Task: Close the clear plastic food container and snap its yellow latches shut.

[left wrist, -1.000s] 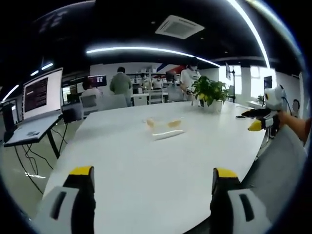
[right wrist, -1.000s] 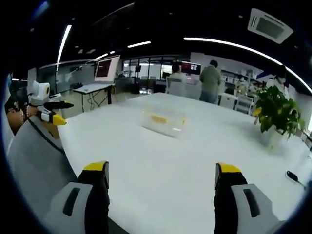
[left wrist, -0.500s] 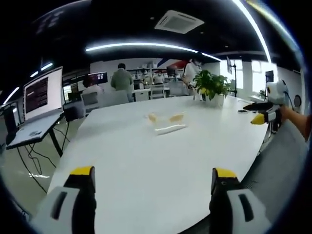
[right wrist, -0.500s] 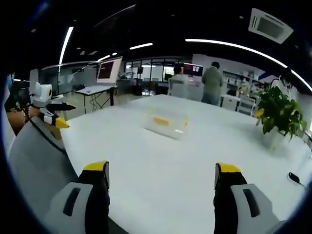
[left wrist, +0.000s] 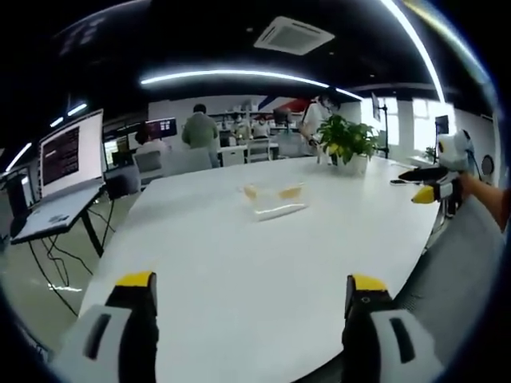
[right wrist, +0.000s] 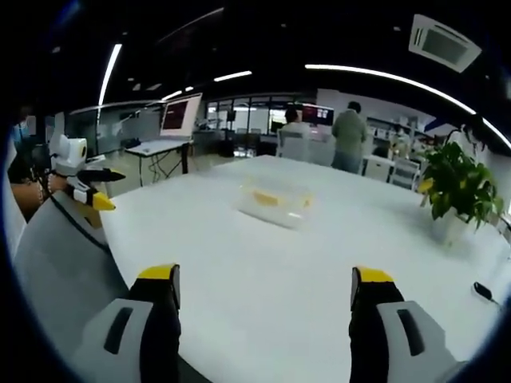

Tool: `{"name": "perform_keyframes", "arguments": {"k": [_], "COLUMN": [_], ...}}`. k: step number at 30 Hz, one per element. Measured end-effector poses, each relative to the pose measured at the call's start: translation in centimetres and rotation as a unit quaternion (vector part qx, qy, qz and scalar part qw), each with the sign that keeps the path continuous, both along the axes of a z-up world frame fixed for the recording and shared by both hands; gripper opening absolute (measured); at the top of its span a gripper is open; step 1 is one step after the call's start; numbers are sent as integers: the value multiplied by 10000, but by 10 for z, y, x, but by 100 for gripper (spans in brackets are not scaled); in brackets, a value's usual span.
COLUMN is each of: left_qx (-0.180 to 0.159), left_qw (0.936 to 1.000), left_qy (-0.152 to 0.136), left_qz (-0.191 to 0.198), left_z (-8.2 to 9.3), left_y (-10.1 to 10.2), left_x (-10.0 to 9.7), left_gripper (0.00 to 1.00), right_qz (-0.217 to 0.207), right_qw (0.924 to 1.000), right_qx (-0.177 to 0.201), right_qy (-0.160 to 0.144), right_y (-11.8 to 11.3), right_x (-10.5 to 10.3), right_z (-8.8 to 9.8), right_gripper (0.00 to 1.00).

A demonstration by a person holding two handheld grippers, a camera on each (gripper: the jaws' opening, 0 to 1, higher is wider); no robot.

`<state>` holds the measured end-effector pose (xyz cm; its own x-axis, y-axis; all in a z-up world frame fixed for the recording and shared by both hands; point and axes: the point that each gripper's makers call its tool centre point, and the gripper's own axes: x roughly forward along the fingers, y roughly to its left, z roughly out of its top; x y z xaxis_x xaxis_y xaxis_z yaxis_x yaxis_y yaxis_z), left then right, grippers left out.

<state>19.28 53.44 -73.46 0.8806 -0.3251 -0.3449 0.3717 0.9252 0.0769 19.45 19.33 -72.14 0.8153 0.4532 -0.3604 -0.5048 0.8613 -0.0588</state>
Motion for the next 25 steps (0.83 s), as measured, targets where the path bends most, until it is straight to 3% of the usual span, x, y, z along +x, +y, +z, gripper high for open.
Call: {"name": "perform_keyframes", "arguments": {"k": [25], "left_qx": [116], "left_qw": [9999], "left_qy": [63], "left_qz": [-25], "left_z": [-3], "left_y": [0], "left_x": [-2], "left_gripper": [94], "right_qz": [41], "right_qw": [10000], "right_qx": [10], "right_qy": [34], "right_y": [1], "right_x": [-2], "right_z": [-1], "right_gripper": [84]}}
